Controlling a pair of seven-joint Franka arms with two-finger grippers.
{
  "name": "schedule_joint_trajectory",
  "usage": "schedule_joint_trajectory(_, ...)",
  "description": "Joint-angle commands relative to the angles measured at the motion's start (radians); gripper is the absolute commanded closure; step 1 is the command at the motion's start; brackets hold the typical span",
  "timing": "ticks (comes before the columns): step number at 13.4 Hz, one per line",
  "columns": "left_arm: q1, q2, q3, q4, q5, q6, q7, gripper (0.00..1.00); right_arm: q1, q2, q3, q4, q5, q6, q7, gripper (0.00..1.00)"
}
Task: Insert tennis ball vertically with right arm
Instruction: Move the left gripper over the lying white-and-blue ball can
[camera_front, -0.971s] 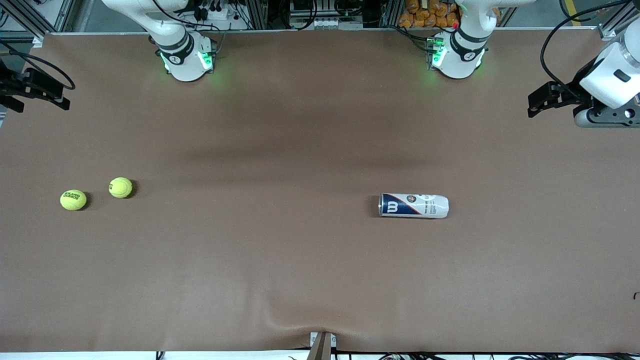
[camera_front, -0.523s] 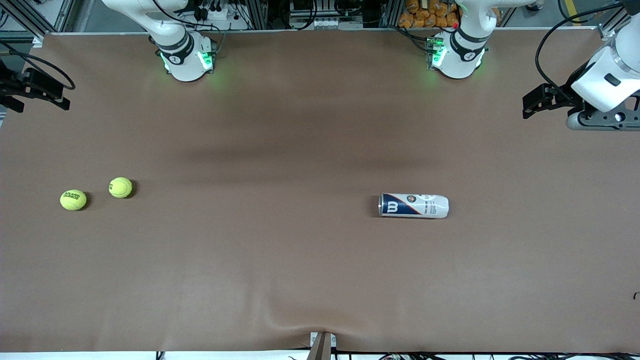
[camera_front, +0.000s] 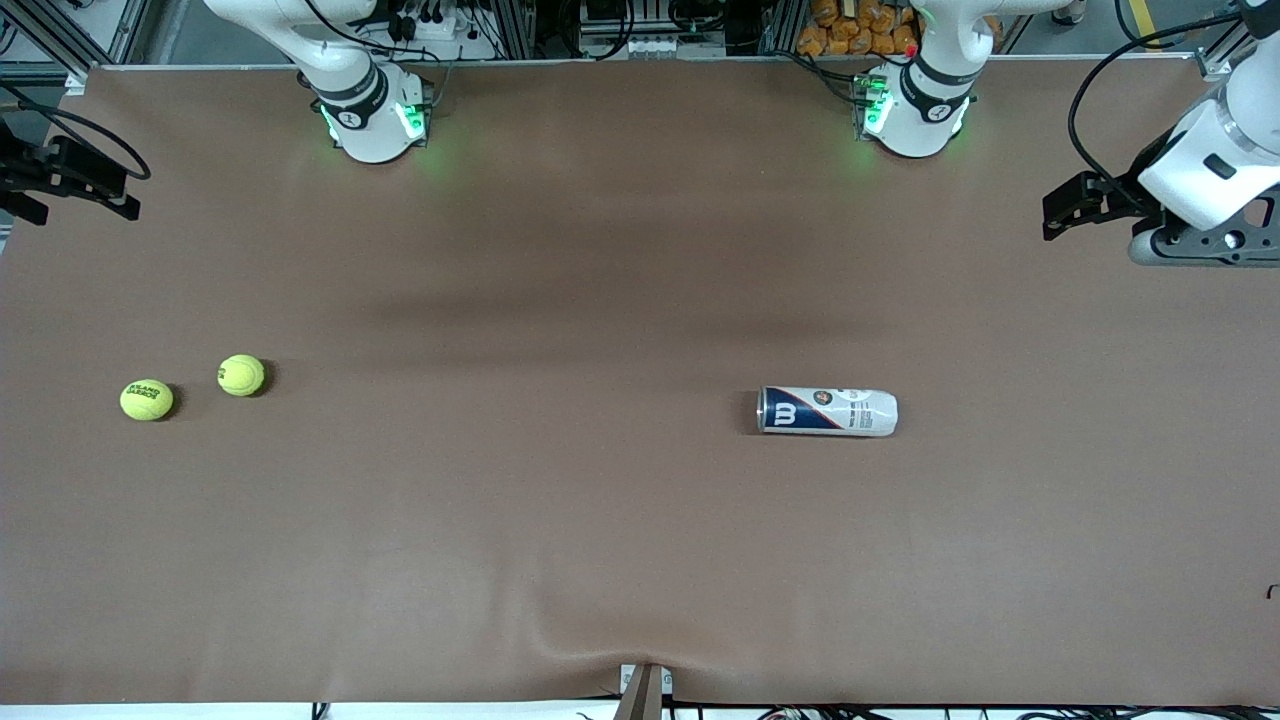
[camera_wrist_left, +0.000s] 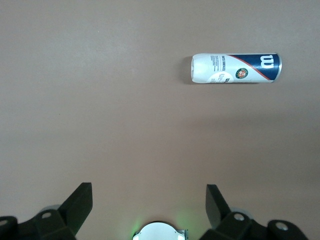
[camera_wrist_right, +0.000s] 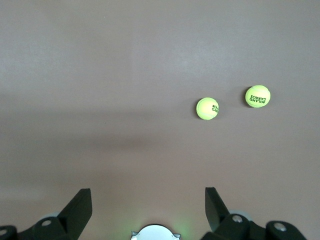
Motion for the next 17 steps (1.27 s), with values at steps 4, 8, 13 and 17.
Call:
schedule_joint_trajectory(4, -0.006, 0.068, -0.073, 0.023, 0.022, -0.014, 0.013, 0.0, -0.009, 0.014, 0.003, 0.012, 0.012, -0.012, -0.006, 0.0)
schedule_joint_trajectory(8, -0.024, 0.146, -0.142, 0.023, 0.047, -0.014, 0.012, 0.0, -0.009, 0.014, 0.003, 0.012, 0.012, -0.012, -0.006, 0.0)
schedule_joint_trajectory(13, -0.118, 0.235, -0.146, 0.014, 0.053, -0.014, 0.018, 0.0, -0.01, 0.014, 0.002, 0.012, 0.012, -0.012, -0.008, 0.0)
schedule_joint_trajectory(17, -0.228, 0.299, -0.15, 0.008, 0.194, -0.014, 0.085, 0.0, -0.01, 0.014, 0.002, 0.012, 0.018, -0.011, -0.008, 0.0)
